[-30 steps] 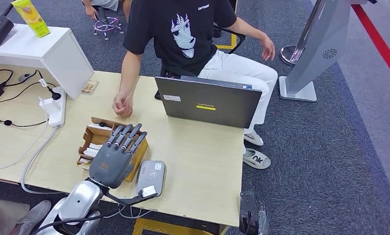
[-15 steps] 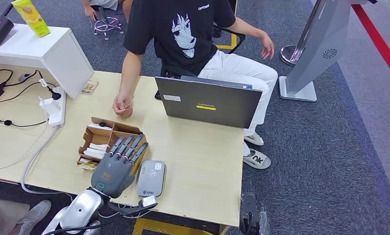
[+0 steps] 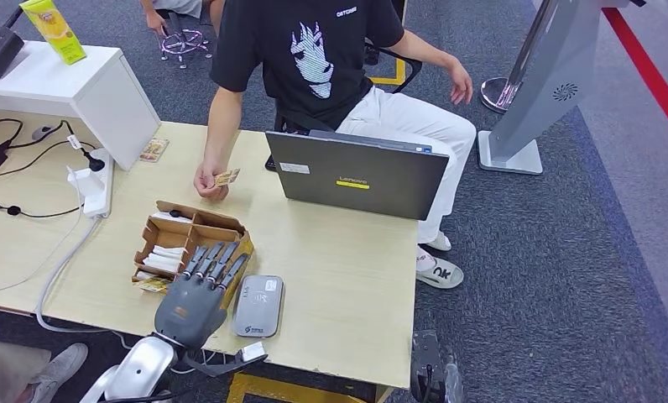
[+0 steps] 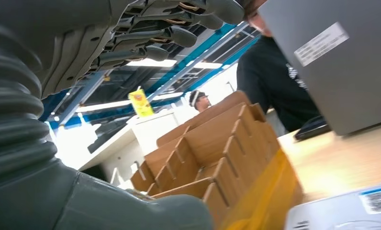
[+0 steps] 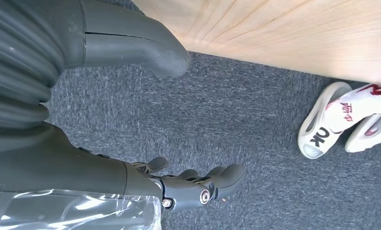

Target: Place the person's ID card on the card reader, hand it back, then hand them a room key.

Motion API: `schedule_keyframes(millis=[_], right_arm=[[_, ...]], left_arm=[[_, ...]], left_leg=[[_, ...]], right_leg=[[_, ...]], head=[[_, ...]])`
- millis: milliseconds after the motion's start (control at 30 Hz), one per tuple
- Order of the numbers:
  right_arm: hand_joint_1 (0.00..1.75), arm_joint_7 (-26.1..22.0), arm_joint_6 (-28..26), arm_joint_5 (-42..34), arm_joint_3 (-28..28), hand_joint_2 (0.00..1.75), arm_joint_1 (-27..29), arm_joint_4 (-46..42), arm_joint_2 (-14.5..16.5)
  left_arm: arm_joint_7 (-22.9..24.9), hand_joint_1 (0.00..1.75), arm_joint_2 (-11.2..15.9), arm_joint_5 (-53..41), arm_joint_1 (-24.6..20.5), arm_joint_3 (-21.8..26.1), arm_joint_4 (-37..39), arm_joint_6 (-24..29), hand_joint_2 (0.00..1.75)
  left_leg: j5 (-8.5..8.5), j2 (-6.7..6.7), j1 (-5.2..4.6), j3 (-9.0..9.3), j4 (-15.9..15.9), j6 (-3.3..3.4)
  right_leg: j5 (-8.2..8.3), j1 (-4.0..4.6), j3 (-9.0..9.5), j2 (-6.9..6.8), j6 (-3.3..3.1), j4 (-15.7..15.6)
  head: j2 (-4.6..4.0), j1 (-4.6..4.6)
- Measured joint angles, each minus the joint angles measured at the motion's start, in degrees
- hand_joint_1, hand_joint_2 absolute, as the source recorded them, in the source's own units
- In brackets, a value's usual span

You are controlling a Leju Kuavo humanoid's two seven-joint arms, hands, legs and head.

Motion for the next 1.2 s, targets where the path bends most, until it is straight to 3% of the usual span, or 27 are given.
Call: schedule_keyframes(millis=[367, 1167, 1200], right_arm=[[0.00, 0.0, 0.0, 0.5, -0.5, 1.75, 0.1, 0.0, 0.0], [0.00, -0.1, 0.0, 0.7, -1.4, 1.75, 0.3, -0.1, 0.0], [0.00, -0.1, 0.0, 0.7, -1.5, 1.75, 0.3, -0.1, 0.0]], left_arm=[[1.5, 0.00, 3.0, 0.0, -0.6, 0.2, 1.5, 0.0, 1.75], [1.9, 0.00, 5.1, 0.0, 0.9, 2.0, 3.1, -0.9, 1.75], [1.9, 0.44, 5.1, 0.0, 1.0, 2.0, 3.1, -0.9, 1.75]], left_leg=[[0.00, -0.01, 0.00, -0.01, 0.0, 0.00], [0.01, -0.07, 0.00, -0.04, 0.0, 0.01], [0.01, -0.07, 0.00, -0.04, 0.0, 0.01]], right_leg=[[0.00, 0.00, 0.00, -0.01, 0.00, 0.0], [0.00, 0.00, 0.01, -0.07, 0.00, 0.0], [0.00, 0.00, 0.01, -0.07, 0.00, 0.0]], head=[[0.00, 0.00], [0.00, 0.00], [0.00, 0.00]])
